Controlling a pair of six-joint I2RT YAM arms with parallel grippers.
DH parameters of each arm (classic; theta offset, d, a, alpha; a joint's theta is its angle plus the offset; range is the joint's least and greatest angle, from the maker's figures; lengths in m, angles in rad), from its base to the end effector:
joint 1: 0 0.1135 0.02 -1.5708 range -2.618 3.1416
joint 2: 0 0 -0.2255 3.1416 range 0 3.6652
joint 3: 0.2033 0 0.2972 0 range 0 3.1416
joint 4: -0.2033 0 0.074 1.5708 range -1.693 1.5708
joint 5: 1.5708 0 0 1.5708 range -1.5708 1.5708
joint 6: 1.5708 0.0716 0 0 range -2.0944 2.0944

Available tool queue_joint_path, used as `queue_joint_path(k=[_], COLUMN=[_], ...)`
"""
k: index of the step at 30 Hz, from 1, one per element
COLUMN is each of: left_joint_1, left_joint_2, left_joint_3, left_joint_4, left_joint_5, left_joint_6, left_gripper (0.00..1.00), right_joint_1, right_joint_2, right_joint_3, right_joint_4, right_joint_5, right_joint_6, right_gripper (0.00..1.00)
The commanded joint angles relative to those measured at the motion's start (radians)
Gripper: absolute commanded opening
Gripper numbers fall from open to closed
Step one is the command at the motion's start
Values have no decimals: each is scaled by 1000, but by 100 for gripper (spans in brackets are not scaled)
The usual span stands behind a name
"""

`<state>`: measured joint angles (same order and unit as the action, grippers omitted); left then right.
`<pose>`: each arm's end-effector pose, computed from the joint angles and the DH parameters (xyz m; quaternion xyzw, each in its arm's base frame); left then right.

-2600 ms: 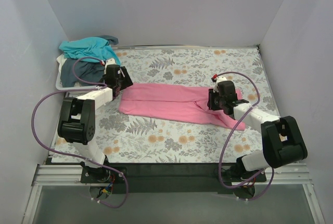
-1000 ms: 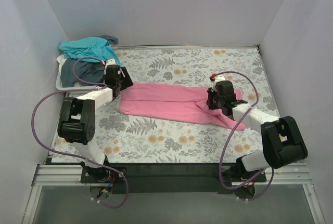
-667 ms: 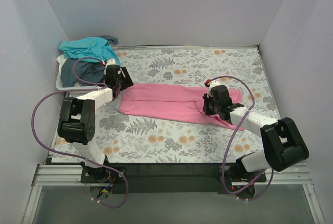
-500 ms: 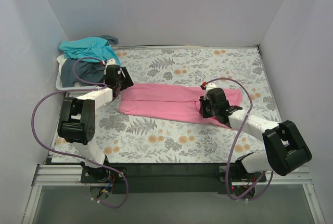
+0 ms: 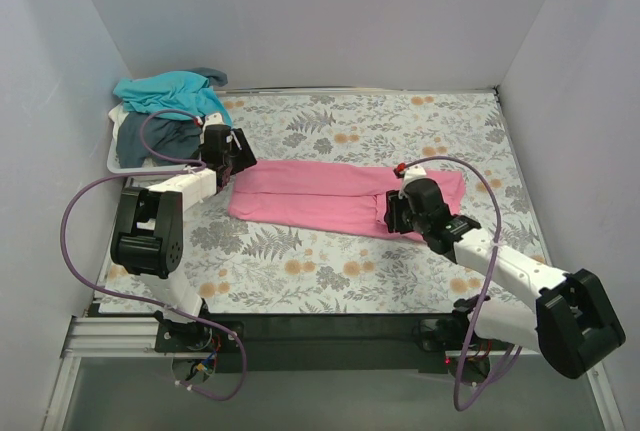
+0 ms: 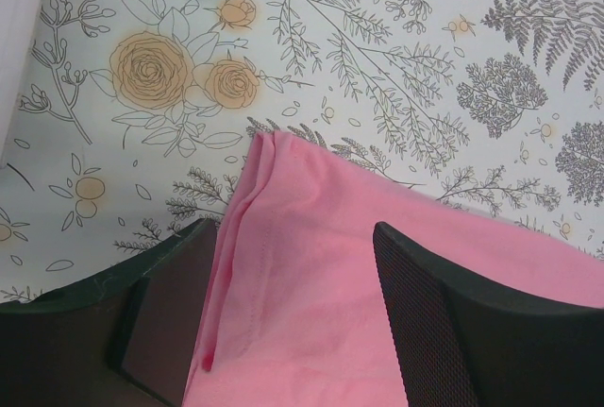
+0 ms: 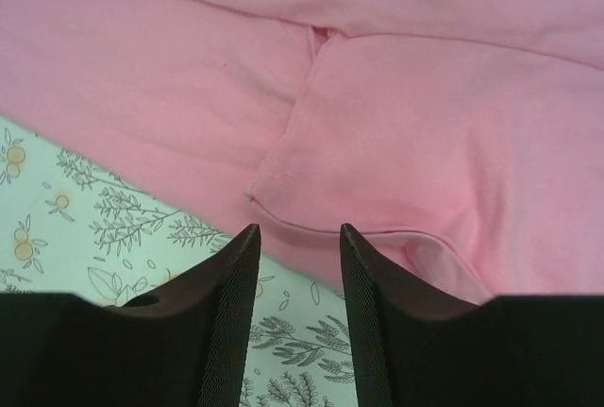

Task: Fold and stack the t-shirts
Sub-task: Fold the tshirt

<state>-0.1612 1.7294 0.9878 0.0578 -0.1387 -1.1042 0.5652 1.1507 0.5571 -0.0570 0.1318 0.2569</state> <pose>0.4192 -0.0581 0.0923 -0.4358 0.7893 -0.2027 0.3822 0.2738 0.1625 0.1185 -0.1084 0.8880 0.1229 0.4297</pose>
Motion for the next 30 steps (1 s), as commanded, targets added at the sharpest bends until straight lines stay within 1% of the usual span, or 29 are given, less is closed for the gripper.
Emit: queue_joint_path(k=[1, 3, 7, 10, 11, 12, 14, 16, 17, 20, 26, 30], left_joint_1=[-6, -15, -53, -121, -168, -191, -259, -303, -345, -415, -527, -575], left_joint_2=[-30, -30, -33, -40, -42, -41, -31, -21, -2, 50, 136, 167], left_joint_3=[-12, -11, -3, 2, 8, 14, 26, 43, 51, 98, 179, 212], left_joint_4=[10, 10, 13, 34, 40, 51, 65, 97, 105, 116, 132, 129], left_joint_5=[4, -16, -22, -30, -35, -35, 2, 40, 50, 74, 123, 126], left_joint_6=[3, 7, 29, 40, 44, 43, 29, 15, 9, -2, -28, -26], left_gripper=[63, 63, 63, 63, 63, 63, 63, 63, 63, 63, 63, 63], right_joint_1=[2, -13, -83, -123, -131, -142, -152, -168, -174, -191, -197, -197], right_joint_2=[-39, -19, 33, 43, 38, 29, 18, 7, 9, 30, 93, 66], right_joint_3=[9, 20, 32, 32, 33, 33, 33, 32, 30, 29, 12, 7], right_joint_4=[-6, -17, -21, -21, -21, -20, -20, -18, -15, -14, -14, -21], right_joint_5=[127, 172, 177, 175, 173, 173, 175, 172, 172, 160, 137, 124], right_joint_6=[-1, -4, -13, -30, -36, -39, -45, -48, -51, -53, -41, -36], right_gripper=[37, 39, 40, 40, 40, 40, 40, 41, 41, 41, 41, 41])
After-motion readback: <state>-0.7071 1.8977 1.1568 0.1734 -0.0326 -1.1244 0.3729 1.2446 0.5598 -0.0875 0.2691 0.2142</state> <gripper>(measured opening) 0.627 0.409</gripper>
